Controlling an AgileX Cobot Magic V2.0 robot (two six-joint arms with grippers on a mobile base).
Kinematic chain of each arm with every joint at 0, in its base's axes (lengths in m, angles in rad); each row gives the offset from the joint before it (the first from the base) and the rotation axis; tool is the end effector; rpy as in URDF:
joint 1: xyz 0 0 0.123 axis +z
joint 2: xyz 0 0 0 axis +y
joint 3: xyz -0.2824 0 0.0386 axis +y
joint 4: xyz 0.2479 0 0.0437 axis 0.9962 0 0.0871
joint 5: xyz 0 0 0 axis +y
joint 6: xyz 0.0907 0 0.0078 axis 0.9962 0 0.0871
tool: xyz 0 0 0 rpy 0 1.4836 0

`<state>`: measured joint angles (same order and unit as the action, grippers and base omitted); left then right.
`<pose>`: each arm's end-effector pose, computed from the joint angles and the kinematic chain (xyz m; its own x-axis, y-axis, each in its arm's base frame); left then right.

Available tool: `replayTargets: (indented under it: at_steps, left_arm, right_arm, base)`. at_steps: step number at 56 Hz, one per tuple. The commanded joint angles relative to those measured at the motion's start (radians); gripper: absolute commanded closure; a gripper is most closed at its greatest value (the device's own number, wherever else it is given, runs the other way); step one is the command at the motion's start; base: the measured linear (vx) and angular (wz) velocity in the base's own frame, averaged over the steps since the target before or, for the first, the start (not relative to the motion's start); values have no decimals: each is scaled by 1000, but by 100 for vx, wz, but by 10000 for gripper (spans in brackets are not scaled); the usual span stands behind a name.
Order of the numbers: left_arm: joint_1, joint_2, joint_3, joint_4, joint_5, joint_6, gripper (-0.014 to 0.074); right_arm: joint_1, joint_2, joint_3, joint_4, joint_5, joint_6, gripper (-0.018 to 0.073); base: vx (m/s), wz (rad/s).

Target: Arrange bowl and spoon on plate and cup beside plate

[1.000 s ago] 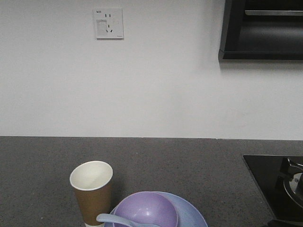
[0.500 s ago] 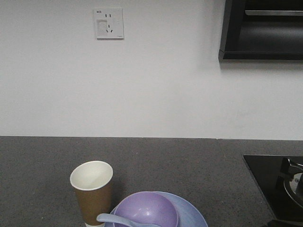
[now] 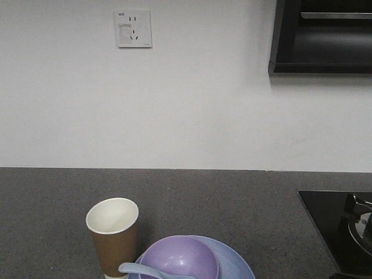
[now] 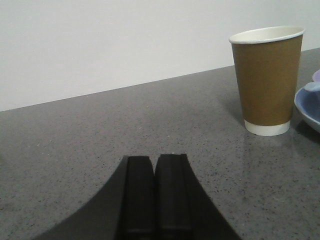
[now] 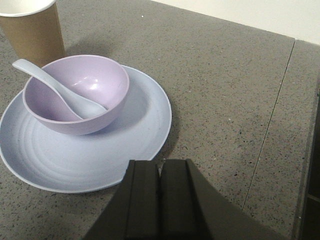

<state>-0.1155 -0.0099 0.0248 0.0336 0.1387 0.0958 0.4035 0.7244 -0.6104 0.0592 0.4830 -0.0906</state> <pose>0.0563 -0.0061 0.1926 -0.0510 0.1355 -0.9895 0.1182 0.9846 0.1287 0.1321 0.0591 0.3098 -0.4321 -0.2259 -0.8731 -0.4314 0.9020 -0.0199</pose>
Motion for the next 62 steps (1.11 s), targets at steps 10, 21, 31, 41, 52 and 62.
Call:
replayTargets:
  at_steps: [10, 21, 31, 41, 52, 62]
  left_arm:
    - [-1, 3, -30, 1, -71, -10, 599]
    - [-1, 3, -30, 1, -71, -10, 599]
    - [-1, 3, -30, 1, -71, -10, 599]
    - [-1, 3, -30, 1, -71, -10, 599]
    - [-1, 3, -30, 1, -71, -10, 599]
    - [-1, 3, -30, 1, -71, -10, 599]
  right_arm:
    - [-2, -4, -29, -5, -71, -8, 568]
    - [-2, -4, -29, -5, -71, -8, 568]
    - [-2, -4, -29, -5, -68, -8, 568]
    - [-17, -38, -12, -35, -123, -13, 568]
    - [-188, -242, 245, -31, -470, 10, 568]
    - [-376, -513, 494, -31, -502, 29, 568]
  base:
    - [0, 0]
    - [0, 0]
    - [0, 0]
    - [0, 0]
    - [0, 0]
    - [0, 0]
